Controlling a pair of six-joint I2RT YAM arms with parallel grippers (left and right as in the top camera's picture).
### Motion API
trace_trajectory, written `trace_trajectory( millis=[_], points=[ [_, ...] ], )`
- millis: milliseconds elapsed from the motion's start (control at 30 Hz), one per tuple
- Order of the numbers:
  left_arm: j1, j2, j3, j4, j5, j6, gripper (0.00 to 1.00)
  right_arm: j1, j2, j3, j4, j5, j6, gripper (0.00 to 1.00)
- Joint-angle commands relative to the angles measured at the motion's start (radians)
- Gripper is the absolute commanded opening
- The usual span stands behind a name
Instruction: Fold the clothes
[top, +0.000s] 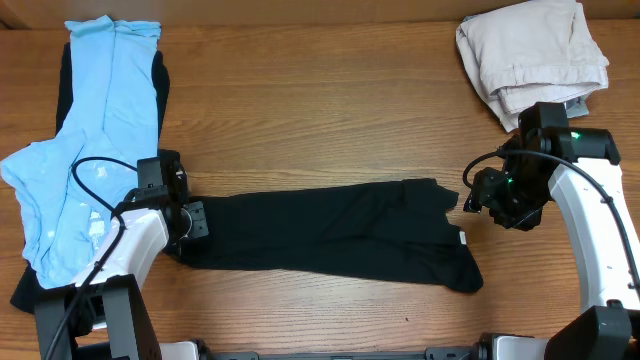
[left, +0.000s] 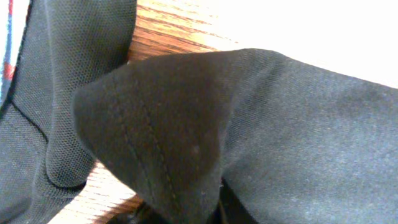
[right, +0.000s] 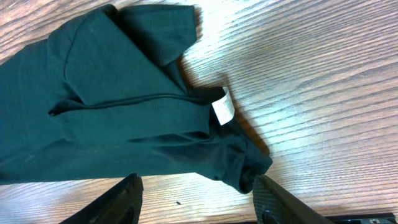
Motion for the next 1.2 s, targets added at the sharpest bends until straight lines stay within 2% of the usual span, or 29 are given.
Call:
trace_trajectory(
  millis=[0, 67, 200, 500, 667, 1167],
  points=[
    [0.008, 0.037, -0.04, -0.006, -0.074, -0.017, 0.08, 0.005, -0.023, 0.027, 0.003, -0.006, -0.003, 0.61],
    [0.008, 0.037, -0.034, -0.008, -0.074, -0.018, 0.04, 0.005, -0.023, 0.027, 0.003, -0.006, -0.003, 0.61],
    [0.009, 0.037, 0.029, -0.064, -0.059, -0.031, 0.04, 0.005, -0.023, 0.027, 0.01, -0.006, -0.003, 0.6],
    [0.005, 0.037, 0.408, -0.397, -0.04, 0.062, 0.04, 0.005, -0.023, 0.027, 0.014, -0.006, -0.003, 0.61],
    [-0.017, 0.037, 0.562, -0.507, 0.071, 0.124, 0.04, 0.005, -0.023, 0.027, 0.017, -0.006, -0.003, 0.61],
    [-0.296, 0.109, 0.568, -0.546, 0.061, 0.14, 0.04, 0.005, -0.023, 0.027, 0.029, -0.006, -0.008, 0.62]
  ],
)
